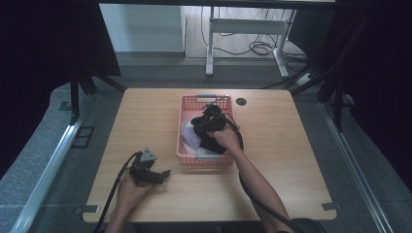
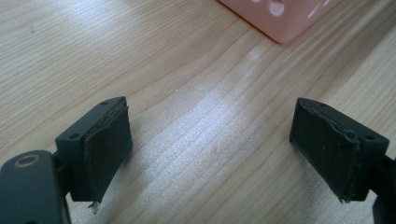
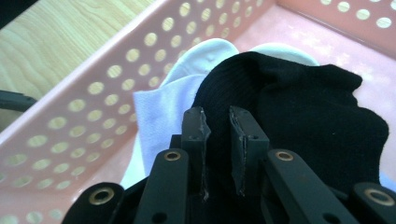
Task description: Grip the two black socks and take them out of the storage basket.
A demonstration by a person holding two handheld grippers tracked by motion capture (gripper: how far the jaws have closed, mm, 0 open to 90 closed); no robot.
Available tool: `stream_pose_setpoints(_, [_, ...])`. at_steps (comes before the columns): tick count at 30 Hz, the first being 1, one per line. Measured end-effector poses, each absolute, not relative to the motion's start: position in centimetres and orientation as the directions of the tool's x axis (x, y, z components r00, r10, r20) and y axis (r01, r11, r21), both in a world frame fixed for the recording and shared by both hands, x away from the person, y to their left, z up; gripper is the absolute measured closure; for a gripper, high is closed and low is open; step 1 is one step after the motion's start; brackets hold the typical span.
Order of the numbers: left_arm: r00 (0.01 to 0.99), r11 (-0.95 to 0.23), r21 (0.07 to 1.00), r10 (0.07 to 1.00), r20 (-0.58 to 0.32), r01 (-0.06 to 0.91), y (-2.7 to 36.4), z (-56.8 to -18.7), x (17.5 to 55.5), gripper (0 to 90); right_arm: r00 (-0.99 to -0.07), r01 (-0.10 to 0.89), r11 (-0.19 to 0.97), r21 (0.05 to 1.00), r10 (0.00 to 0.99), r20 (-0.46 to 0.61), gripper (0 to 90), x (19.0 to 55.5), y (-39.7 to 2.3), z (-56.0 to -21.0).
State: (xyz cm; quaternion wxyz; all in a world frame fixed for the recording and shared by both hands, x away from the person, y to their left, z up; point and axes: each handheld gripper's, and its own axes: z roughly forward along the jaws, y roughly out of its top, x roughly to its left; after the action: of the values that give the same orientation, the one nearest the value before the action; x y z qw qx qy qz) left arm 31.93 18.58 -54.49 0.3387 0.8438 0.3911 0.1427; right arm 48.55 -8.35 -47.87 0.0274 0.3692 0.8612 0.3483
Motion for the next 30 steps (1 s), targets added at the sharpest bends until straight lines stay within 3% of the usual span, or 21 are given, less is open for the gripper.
stream_pose_setpoints(8, [0.653,-0.464,0.683,0.757,-0.025,0.565,18.6,-54.5,31.9,12.6,-0.737,0.635,0.513,0.577,0.626,0.255,57.7,48.3,-7.9,-48.9])
stream_pose_setpoints(10, [0.653,-0.465,0.683,0.757,-0.024,0.564,18.6,-54.5,31.9,12.6,-0.734,0.639,0.514,0.572,0.629,0.254,59.5,48.4,-7.8,-49.1])
stream_pose_setpoints(12, [0.653,-0.465,0.683,0.757,-0.025,0.564,18.6,-54.5,31.9,12.6,-0.748,0.622,0.543,0.565,0.624,0.224,73.7,48.4,-7.5,-49.4])
stream_pose_setpoints(13, [0.653,-0.465,0.683,0.757,-0.025,0.564,18.6,-54.5,31.9,12.6,-0.748,0.622,0.543,0.565,0.624,0.224,73.7,48.4,-7.5,-49.4])
stream_pose_setpoints(16, [0.652,-0.462,0.684,0.758,-0.027,0.565,18.6,-54.5,31.9,12.6,-0.752,0.607,0.535,0.588,0.626,0.206,84.5,48.2,-7.3,-48.9])
stream_pose_setpoints(30, [0.653,-0.463,0.684,0.757,-0.025,0.563,18.6,-54.5,31.9,12.7,-0.765,0.545,0.482,0.686,0.621,0.172,87.3,47.4,-8.5,-44.1])
